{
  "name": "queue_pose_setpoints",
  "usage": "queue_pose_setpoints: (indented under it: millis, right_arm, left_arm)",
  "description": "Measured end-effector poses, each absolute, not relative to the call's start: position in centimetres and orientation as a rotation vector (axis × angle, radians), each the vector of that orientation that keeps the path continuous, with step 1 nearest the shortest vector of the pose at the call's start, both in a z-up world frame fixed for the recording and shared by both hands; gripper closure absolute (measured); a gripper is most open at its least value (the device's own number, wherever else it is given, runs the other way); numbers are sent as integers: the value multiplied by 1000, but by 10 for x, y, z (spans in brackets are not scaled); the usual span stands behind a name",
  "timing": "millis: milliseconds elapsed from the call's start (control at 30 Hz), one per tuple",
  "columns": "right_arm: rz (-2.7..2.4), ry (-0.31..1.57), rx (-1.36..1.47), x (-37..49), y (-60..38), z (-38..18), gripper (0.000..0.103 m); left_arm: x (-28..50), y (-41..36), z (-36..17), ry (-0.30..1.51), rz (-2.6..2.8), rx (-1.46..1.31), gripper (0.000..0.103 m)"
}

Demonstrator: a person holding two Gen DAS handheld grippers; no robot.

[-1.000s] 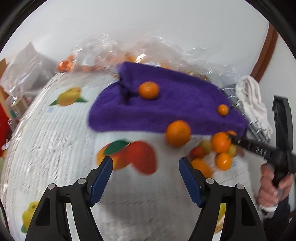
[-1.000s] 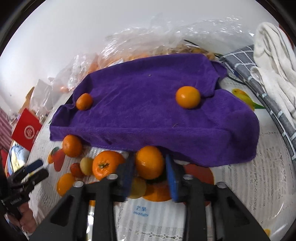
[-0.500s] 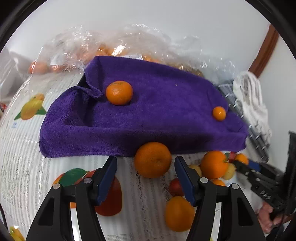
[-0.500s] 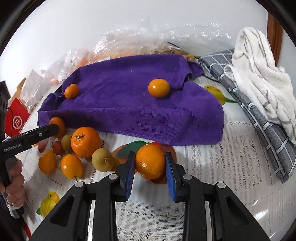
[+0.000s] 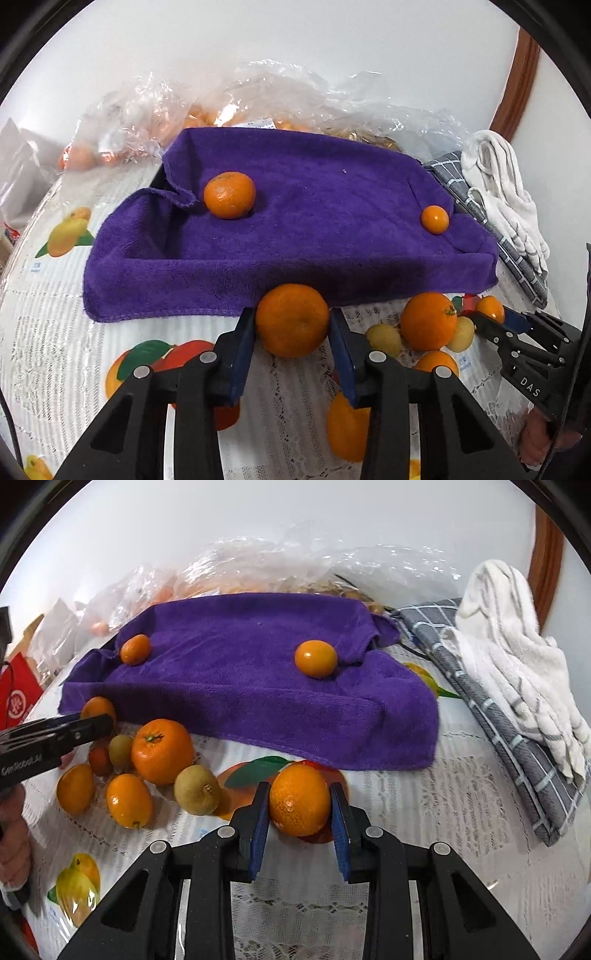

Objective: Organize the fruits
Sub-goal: 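Carry the tangerine onto the purple towel beside the first and release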

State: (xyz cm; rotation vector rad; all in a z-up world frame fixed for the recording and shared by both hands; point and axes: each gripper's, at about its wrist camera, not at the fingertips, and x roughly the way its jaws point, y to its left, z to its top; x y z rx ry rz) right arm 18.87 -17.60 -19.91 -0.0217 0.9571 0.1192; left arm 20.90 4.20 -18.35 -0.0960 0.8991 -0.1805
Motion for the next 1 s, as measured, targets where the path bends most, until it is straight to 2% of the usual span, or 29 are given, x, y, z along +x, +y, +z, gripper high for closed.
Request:
queue_pose_setpoints:
  millis: [567,1000]
  right_arm:
    - [115,943,29,187,-182,-197,72]
    - [94,894,85,180,-191,-191,72]
  left_arm:
    - [206,56,-174,870,-171,-173,66]
    - [198,60,-155,780,-192,-204,66]
